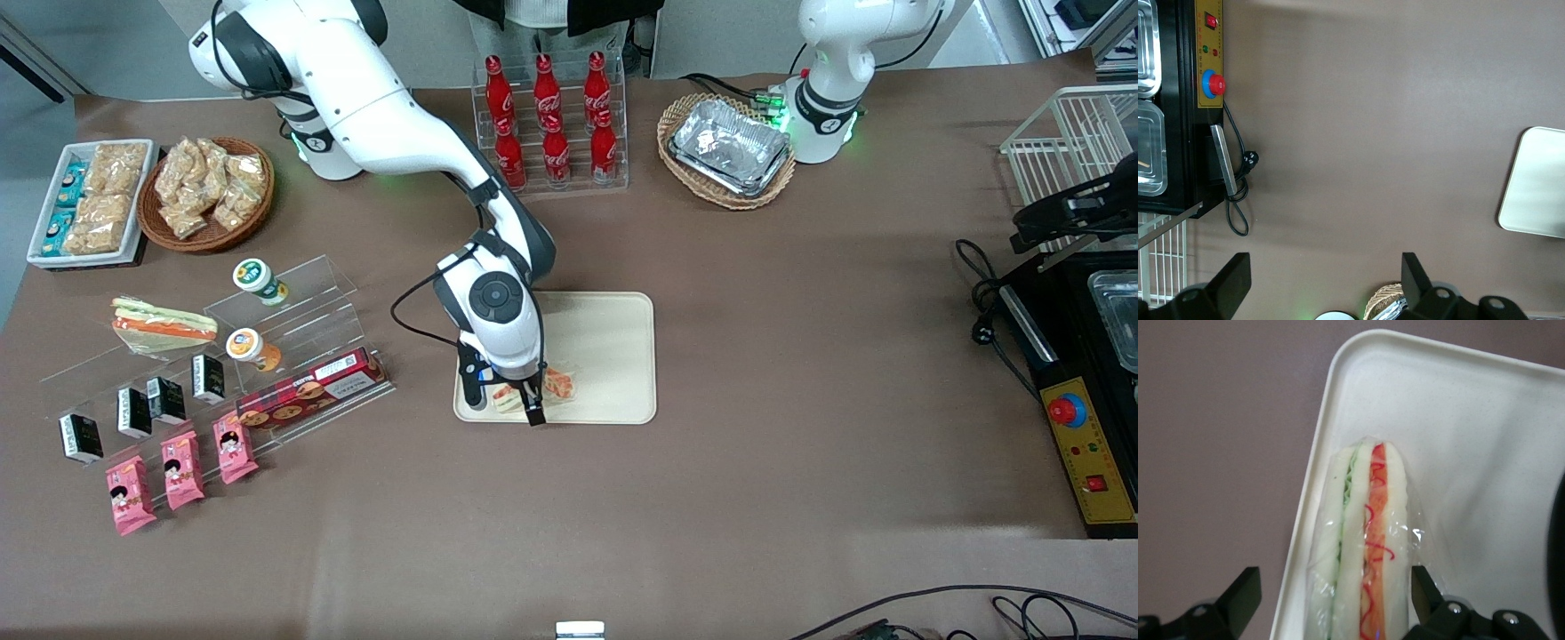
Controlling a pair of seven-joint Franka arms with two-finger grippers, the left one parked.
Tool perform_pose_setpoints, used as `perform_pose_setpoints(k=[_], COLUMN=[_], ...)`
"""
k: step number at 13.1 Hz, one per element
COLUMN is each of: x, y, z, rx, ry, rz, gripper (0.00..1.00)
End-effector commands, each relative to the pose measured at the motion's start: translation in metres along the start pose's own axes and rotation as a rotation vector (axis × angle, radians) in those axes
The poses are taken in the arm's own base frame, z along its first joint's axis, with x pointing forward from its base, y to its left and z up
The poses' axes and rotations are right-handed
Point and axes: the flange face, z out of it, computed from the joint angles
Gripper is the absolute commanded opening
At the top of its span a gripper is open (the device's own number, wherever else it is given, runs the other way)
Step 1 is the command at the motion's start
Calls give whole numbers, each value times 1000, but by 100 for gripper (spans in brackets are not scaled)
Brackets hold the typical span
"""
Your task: Place sandwich on tray
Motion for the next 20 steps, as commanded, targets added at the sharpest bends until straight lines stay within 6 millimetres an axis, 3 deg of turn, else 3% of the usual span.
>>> perform_pose_setpoints(k=[1,4,7,13,16,18,20], x=[2,5,15,65,130,189,241], y=[-3,2,3,-5,-9,-11,-8], z=[-21,-40,-76,-176,-229,-260,-275], rx=[-15,-74,-129,-150,-192,-209,-251], ry=[11,19,21,-4,2,-21,-73], rz=[-5,-86,-136,-355,-595,-775,-999], gripper=[100,100,100,100,100,100,100])
